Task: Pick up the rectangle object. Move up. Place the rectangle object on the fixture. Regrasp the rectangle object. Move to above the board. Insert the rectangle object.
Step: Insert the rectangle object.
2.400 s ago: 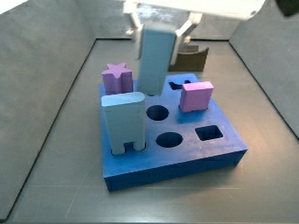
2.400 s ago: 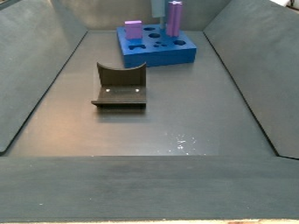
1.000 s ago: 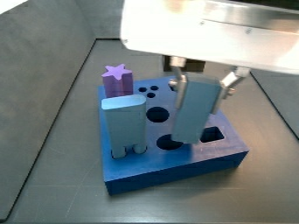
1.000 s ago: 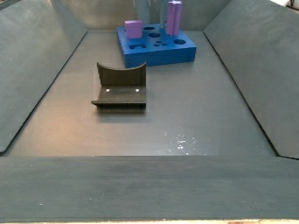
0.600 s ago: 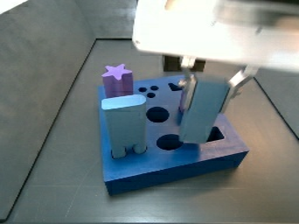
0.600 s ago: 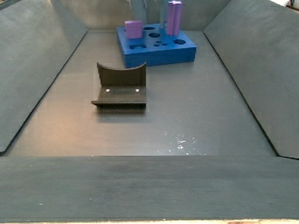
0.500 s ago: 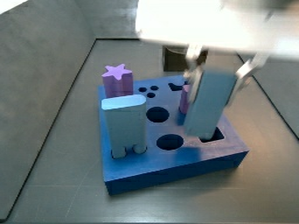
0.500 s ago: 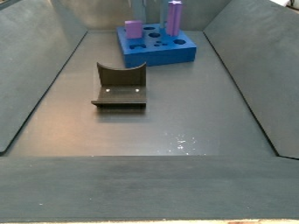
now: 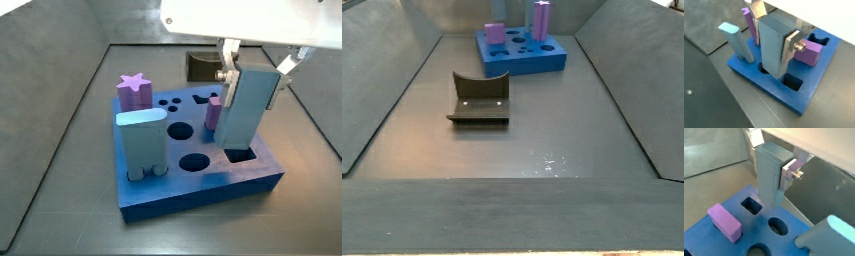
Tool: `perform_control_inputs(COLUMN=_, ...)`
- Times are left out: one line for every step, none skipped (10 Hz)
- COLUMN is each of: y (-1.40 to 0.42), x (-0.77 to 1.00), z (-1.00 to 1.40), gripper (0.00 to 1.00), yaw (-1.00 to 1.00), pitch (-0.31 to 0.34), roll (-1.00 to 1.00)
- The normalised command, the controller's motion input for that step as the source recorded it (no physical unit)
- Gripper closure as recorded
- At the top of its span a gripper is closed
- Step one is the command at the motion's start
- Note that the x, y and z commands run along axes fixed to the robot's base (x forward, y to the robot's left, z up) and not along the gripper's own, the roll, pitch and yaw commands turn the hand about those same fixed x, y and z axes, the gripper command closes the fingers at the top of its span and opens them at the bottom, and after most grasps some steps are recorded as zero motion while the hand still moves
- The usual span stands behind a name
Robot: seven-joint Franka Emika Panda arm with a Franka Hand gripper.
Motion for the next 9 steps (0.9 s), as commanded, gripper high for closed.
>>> perform_control_inputs(y=0.02, x=-0.08, z=-0.03, gripper=1.00, yaw=1.00, pitch=-0.091, roll=-0.07)
perform_control_inputs(y=0.04, x=-0.08, z=-0.03, gripper=1.00, yaw=1.00, pitch=-0.086, roll=-0.07)
perform_control_inputs(y=0.09, x=-0.08, z=-0.03, gripper=1.00, yaw=1.00, pitch=-0.063, roll=-0.03)
perform_control_inputs(y=0.08, x=-0.18, z=0.00, gripper=1.00, yaw=0.55, pitch=-0.237, roll=-0.20)
perform_control_inputs(y=0.04, x=-0.11, z=0.00, gripper=1.00, yaw=0.00, pitch=-0.134, roll=-0.19)
perform_control_inputs(y=0.09, x=0.05, z=0.00, gripper=1.00, yaw=-0.01, pitch=-0.226, roll=-0.48)
perform_control_inputs(y=0.26, x=0.44, z=0.22, gripper=1.00, yaw=-0.09, pitch=0.000, roll=-0.52)
perform_control_inputs(y=0.29, x=0.45, z=0.24, gripper=1.00, yaw=-0.02, pitch=0.083, roll=-0.47)
perform_control_inputs(y=0.11, x=0.31, z=0.09, gripper=1.00, yaw=0.00, pitch=0.040, roll=-0.28)
